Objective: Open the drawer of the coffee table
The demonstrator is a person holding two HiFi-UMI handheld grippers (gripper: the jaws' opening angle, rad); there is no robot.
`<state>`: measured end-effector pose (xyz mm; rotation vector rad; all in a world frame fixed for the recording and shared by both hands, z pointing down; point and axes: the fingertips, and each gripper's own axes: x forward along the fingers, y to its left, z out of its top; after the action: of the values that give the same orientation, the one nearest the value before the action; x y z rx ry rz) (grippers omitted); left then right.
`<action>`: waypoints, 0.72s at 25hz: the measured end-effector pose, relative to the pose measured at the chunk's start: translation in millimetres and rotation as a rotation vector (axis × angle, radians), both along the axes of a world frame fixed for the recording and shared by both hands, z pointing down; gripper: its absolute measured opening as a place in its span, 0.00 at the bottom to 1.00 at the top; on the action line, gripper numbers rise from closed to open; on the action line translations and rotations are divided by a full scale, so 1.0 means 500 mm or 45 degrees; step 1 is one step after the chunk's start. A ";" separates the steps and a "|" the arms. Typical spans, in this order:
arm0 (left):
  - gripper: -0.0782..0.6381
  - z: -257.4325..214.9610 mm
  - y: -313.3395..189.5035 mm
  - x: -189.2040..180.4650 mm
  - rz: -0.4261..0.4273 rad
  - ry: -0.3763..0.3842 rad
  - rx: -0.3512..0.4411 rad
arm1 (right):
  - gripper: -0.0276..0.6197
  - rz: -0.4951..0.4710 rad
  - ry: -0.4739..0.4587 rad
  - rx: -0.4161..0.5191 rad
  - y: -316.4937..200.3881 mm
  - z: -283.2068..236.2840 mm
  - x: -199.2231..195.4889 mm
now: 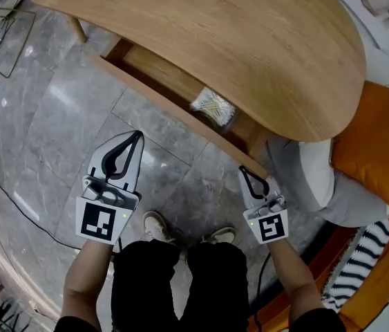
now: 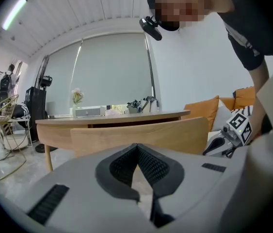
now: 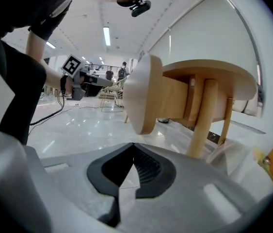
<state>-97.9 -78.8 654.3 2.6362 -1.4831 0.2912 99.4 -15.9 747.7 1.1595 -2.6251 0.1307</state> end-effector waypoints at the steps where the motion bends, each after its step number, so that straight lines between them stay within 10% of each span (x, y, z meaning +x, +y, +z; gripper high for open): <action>1: 0.12 -0.009 0.002 0.005 0.002 -0.006 -0.018 | 0.05 0.019 0.017 -0.016 0.002 -0.011 0.013; 18: 0.12 -0.226 0.026 0.067 0.018 0.022 -0.166 | 0.05 0.195 0.102 -0.088 -0.040 -0.310 0.045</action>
<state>-64.3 -65.8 541.4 2.5417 -1.3912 0.3524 121.8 -35.9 592.8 1.3127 -2.4418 0.1987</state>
